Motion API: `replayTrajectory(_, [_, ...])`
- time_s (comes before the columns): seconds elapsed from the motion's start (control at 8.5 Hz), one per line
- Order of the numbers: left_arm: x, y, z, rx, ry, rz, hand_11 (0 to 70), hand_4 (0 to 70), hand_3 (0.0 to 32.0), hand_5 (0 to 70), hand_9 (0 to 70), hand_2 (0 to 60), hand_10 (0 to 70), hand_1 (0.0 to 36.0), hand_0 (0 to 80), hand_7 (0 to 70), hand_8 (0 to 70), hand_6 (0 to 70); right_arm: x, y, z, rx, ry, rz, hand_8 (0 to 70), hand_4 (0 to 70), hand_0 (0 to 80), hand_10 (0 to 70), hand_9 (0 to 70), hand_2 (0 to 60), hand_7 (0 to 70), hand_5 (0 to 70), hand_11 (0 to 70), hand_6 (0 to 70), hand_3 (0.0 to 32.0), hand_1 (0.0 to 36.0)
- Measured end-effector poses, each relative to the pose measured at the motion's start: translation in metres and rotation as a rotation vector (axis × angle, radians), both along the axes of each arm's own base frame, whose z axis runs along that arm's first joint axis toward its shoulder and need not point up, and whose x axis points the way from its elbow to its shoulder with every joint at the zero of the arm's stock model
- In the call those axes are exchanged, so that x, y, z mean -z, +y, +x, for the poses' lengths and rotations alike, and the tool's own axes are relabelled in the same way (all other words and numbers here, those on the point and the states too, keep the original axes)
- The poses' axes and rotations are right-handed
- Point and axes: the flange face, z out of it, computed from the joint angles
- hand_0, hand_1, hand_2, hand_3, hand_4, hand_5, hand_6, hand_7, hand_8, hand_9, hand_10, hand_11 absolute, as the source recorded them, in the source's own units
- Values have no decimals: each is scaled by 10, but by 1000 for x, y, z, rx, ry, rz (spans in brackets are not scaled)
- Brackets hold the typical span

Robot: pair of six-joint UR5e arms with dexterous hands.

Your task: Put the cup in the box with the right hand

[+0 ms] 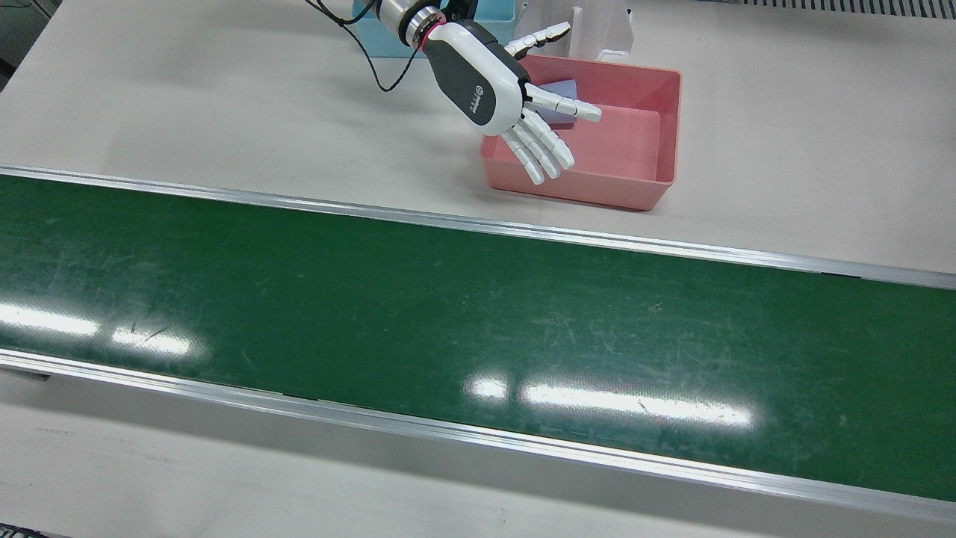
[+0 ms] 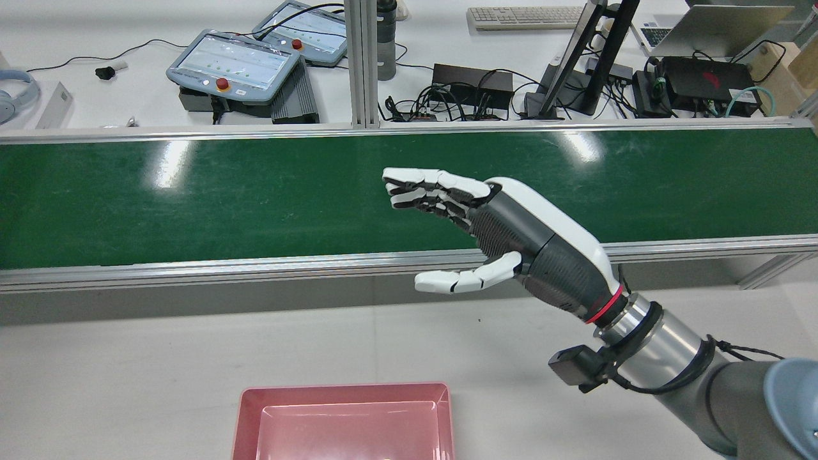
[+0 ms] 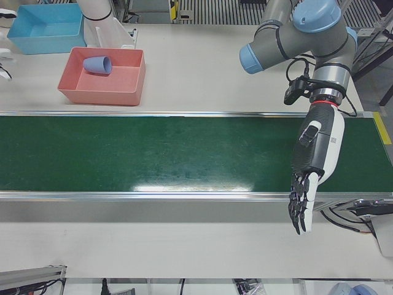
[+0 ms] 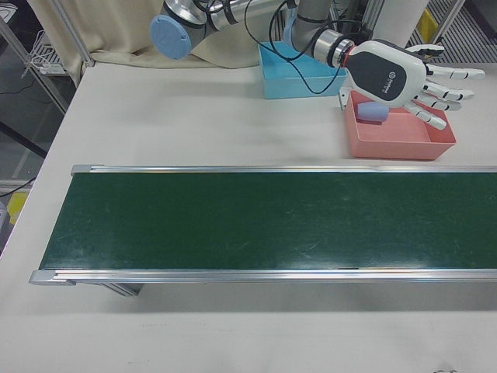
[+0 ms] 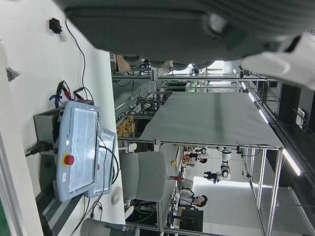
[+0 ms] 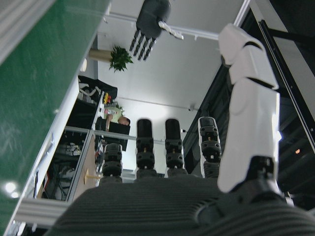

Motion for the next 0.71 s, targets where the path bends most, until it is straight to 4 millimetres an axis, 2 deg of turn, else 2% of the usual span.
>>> replayTrajectory(0.12, [0, 0, 0, 0, 0, 0, 0, 0, 0, 0, 0, 0, 0, 0, 0, 0, 0, 0, -12, -28, 36, -57, -30, -41, 205, 0, 540, 84, 372, 168, 530, 96, 147, 143, 0, 257])
replayTrajectory(0.24, [0, 0, 0, 0, 0, 0, 0, 0, 0, 0, 0, 0, 0, 0, 0, 0, 0, 0, -38, -58, 77, -129, -33, -97, 179, 0, 541, 68, 327, 167, 469, 92, 123, 128, 0, 258])
replayTrajectory(0.59, [0, 0, 0, 0, 0, -1, 0, 0, 0, 0, 0, 0, 0, 0, 0, 0, 0, 0, -144, -133, 167, -280, 60, -284, 124, 0, 546, 37, 230, 156, 329, 86, 80, 97, 0, 263])
replayTrajectory(0.71, [0, 0, 0, -1, 0, -1, 0, 0, 0, 0, 0, 0, 0, 0, 0, 0, 0, 0, -173, -151, 192, -318, 96, -332, 99, 0, 544, 28, 185, 155, 257, 83, 67, 82, 0, 265])
